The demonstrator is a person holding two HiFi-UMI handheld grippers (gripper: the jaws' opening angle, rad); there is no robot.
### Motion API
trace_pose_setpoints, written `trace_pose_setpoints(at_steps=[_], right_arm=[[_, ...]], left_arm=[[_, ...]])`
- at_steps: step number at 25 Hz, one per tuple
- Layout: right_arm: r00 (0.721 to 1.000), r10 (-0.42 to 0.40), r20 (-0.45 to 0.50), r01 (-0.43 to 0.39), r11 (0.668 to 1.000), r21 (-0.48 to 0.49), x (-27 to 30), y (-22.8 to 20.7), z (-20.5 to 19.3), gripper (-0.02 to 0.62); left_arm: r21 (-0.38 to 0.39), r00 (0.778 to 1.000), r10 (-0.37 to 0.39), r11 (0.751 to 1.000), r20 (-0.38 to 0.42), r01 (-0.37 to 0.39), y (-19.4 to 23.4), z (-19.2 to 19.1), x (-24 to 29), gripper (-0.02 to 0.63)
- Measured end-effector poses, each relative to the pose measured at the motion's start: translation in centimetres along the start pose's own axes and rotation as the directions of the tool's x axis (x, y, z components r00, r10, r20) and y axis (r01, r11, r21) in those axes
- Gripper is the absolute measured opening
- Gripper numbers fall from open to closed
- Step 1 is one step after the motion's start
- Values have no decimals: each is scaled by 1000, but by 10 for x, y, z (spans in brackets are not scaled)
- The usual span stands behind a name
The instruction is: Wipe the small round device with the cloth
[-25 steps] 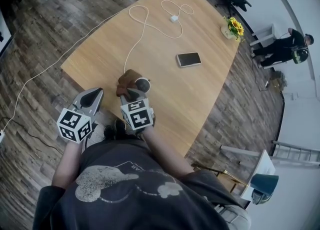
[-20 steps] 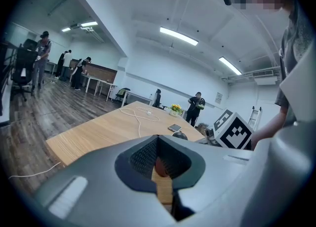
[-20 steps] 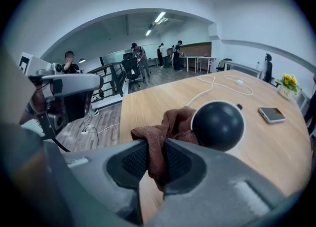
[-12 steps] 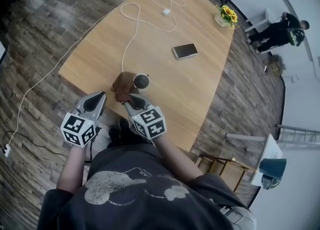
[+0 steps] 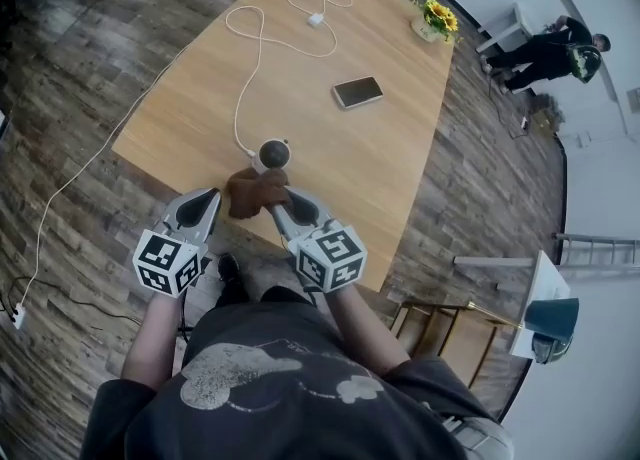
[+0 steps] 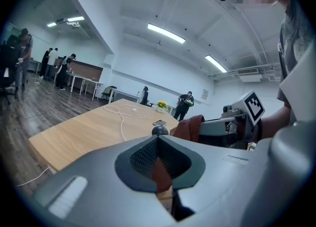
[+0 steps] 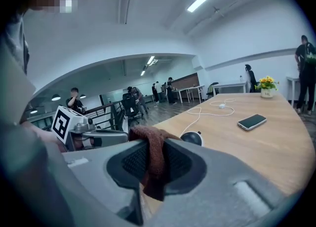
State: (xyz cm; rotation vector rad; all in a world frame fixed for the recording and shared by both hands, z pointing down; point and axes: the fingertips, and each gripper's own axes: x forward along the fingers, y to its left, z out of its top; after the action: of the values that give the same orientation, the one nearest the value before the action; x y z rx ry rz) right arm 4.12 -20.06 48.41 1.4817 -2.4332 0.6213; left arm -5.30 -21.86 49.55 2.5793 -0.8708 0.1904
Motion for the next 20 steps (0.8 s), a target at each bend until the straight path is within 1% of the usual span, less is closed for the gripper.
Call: trace_pose_setpoints(at_steps=[5, 11, 20], right_arm=[[999, 28, 42, -27, 1000, -9, -26, 6, -2, 54], [994, 66, 92, -64, 998, -27, -74, 20, -13, 54], [990, 39, 136, -38, 999, -15, -166, 24, -51, 54]], left_arm=[[14, 1000, 19, 1000, 4, -19, -23, -9, -12, 17], [49, 1000, 8, 999, 7, -8, -71, -23, -24, 17], [79, 998, -23, 997, 57, 19, -164, -39, -50, 17]])
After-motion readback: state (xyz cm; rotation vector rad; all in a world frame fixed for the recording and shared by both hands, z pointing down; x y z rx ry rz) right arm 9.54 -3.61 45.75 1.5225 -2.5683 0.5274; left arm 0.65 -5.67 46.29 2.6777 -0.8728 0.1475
